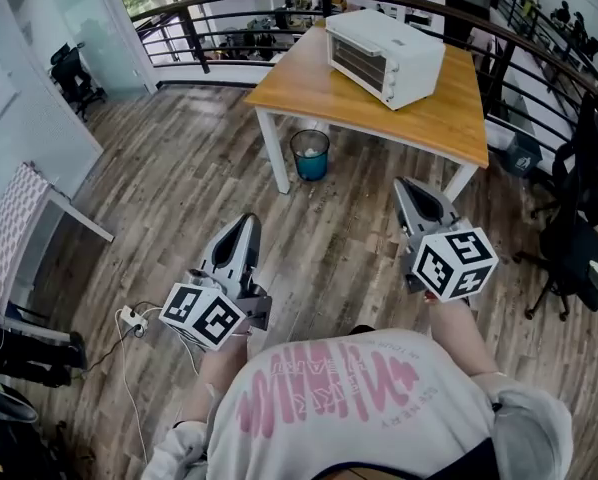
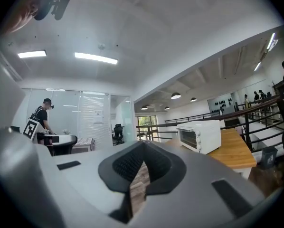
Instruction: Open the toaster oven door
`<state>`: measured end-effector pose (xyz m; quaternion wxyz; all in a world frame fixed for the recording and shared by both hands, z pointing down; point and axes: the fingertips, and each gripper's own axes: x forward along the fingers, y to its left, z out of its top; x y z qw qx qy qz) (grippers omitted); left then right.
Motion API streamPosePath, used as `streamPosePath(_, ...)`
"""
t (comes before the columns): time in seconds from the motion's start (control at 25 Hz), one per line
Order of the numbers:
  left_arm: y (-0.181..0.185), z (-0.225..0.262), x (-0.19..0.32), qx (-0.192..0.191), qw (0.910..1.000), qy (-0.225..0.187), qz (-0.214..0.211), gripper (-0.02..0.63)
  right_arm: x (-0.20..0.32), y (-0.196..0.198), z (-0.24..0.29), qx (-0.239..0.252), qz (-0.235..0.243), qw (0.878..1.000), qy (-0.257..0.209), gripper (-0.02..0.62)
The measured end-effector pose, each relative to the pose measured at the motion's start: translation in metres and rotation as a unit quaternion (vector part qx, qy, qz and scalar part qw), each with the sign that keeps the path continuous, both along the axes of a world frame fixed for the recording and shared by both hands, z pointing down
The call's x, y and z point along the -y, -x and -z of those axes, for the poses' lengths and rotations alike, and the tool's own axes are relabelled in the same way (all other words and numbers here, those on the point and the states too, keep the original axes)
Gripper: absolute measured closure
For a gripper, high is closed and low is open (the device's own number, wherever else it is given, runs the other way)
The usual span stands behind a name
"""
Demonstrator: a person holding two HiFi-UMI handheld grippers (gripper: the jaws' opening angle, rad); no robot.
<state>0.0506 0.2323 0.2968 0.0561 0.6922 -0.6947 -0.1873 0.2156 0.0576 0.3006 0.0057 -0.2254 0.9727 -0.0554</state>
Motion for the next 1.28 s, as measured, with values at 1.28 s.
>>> streamPosePath(1.28,0.093,0.007,0.147,-0.008,0.9993,-0.003,0.037,0.584,0.166,0.094,0.006,-0.007,0.014,1.000,0.001,0.589)
